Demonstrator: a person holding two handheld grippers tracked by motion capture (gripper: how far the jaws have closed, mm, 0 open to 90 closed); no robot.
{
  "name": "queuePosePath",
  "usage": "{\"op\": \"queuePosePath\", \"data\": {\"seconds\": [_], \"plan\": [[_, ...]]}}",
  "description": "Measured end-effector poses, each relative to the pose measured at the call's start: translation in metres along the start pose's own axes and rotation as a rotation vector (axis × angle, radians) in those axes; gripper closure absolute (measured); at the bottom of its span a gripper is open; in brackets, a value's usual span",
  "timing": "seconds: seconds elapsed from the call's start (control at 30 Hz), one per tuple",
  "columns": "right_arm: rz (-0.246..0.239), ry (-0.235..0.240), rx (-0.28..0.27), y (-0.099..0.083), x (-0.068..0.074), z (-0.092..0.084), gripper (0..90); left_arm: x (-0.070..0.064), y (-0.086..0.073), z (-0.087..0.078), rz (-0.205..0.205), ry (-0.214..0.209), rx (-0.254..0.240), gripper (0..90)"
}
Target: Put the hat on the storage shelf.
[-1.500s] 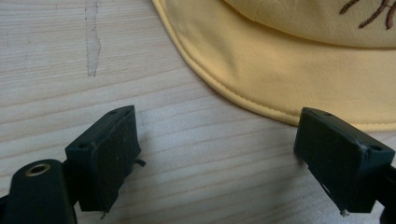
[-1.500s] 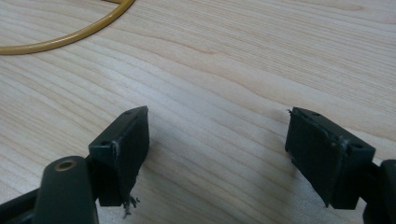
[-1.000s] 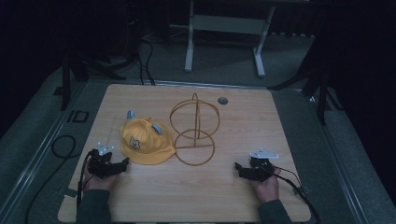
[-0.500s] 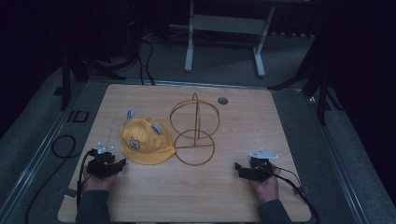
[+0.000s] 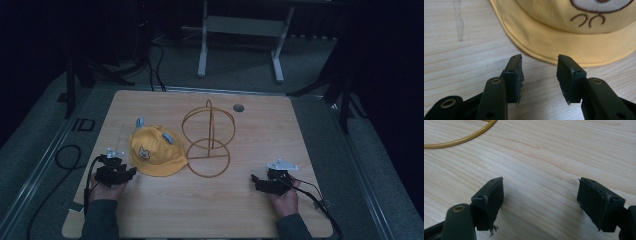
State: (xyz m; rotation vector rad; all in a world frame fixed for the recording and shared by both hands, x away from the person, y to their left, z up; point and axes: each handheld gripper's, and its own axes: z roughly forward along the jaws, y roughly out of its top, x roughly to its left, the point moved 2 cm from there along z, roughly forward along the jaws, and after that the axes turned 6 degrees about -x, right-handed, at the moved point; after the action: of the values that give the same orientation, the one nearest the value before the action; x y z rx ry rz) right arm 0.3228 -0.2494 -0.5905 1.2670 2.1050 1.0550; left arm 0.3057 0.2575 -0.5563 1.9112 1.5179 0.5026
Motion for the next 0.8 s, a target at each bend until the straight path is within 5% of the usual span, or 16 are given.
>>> {"op": "queuePosePath", "data": {"seconds": [0.17,0.47,0.8], "plan": [[-0.001,0.000,0.000,0.000,0.000,0.000,21.1,0.002,0.014,-0.014,-0.025,-0.035,-0.013,56.5],[0.000,0.000,0.001,0.000,0.000,0.000,21.1,0.001,0.038,-0.028,-0.005,-0.065,-0.009,53.9],[0.000,0.000,0.001,0.000,0.000,0.000,21.0,-0.004,0.068,-0.044,0.093,-0.078,-0.019,52.1]]}}
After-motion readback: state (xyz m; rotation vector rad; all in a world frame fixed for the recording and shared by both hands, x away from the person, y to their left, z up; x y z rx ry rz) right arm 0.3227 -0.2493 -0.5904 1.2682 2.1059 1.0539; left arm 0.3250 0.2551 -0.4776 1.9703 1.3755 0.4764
